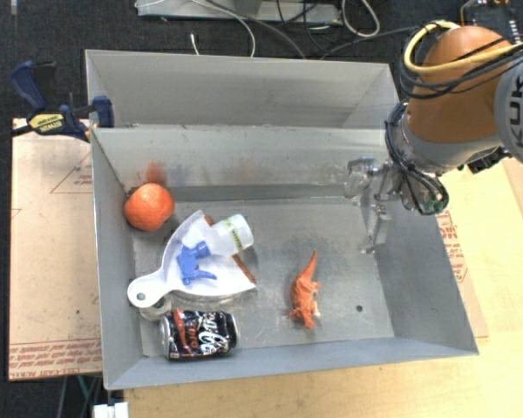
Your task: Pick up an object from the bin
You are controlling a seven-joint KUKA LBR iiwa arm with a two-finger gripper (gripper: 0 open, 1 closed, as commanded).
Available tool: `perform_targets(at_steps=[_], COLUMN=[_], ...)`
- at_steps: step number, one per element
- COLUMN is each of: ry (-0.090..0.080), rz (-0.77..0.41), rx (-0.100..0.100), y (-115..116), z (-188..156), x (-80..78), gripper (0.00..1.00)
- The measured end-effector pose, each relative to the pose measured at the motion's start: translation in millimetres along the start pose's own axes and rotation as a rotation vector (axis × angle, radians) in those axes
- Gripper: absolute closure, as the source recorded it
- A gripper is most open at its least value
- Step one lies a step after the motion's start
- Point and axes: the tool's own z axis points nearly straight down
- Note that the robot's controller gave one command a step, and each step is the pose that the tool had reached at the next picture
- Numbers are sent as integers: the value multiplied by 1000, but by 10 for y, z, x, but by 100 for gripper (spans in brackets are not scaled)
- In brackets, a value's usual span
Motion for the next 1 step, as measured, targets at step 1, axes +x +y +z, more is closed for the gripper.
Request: perform_targets(at_steps=[1], ry=[-8], rz=[-2], rx=[1], y=[4], z=[-44], x=[-16], gripper=[0])
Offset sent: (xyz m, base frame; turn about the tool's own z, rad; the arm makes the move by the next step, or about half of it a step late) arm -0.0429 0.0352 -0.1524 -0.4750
